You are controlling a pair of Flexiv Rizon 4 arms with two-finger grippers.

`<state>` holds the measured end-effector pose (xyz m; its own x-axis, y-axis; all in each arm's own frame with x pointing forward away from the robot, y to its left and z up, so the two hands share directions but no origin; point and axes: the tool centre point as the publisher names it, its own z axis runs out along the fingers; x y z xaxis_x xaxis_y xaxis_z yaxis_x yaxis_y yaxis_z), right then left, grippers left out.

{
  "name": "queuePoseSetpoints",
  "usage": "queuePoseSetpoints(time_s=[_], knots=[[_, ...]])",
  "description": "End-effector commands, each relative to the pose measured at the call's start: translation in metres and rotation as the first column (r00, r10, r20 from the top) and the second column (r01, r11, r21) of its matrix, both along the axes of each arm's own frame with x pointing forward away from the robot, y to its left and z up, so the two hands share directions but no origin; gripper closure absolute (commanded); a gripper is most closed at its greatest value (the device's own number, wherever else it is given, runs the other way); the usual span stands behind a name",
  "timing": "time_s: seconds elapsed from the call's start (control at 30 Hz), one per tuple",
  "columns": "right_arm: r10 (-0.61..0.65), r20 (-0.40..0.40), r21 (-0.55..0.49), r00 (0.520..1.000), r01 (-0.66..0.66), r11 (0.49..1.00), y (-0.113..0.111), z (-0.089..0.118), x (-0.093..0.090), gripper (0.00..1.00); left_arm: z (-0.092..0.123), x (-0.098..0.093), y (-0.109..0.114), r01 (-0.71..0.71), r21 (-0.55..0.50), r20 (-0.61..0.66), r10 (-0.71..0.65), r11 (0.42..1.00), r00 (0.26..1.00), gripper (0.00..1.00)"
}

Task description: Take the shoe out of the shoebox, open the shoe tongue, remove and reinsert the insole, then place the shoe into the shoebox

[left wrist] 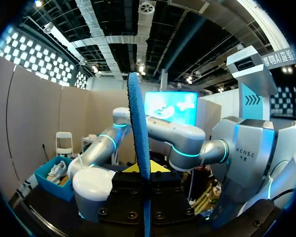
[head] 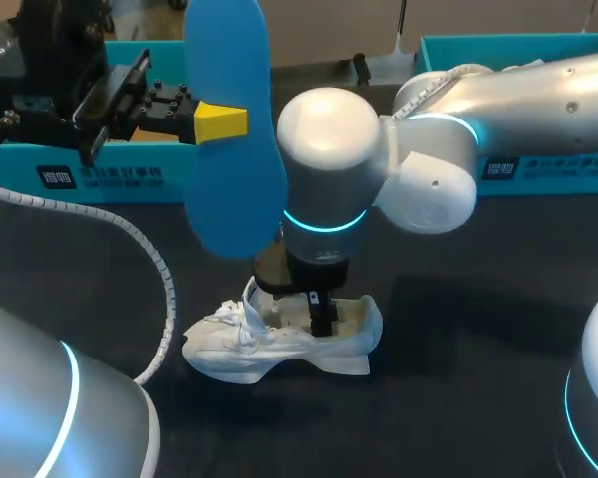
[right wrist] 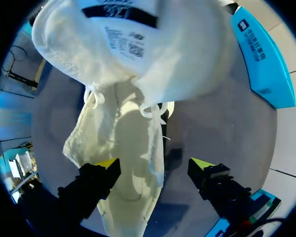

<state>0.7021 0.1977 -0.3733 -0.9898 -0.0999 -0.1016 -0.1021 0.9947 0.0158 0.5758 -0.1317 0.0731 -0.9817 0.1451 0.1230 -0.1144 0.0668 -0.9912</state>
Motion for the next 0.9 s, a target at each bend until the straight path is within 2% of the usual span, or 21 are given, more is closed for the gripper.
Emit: queuePoseSetpoints(time_s=[0.03,0.47,0.73,0.9], knots=[[0.0,0.001,-0.01,1.0,0.0,1.0,0.006,-0.006,-0.002,1.0,0.0,0.001,-0.001,0.001,0.002,0.0,-0.001,1.0,1.0,1.0],[0.015,0.005,-0.035,1.0,-0.015,0.999,0.007,0.001,-0.002,1.0,0.0,0.001,-0.001,0.001,0.002,0.0,-0.001,1.0,1.0,1.0],[0.013,-0.025,-0.035,1.0,-0.014,0.999,0.006,0.004,-0.003,1.0,0.0,0.001,-0.001,0.001,0.002,0.0,-0.001,1.0,1.0,1.0],[-0.075,-0.02,-0.021,0.997,0.075,0.997,-0.002,0.032,-0.007,1.0,0.0,0.001,-0.001,0.001,0.002,0.0,-0.001,1.0,1.0,1.0]])
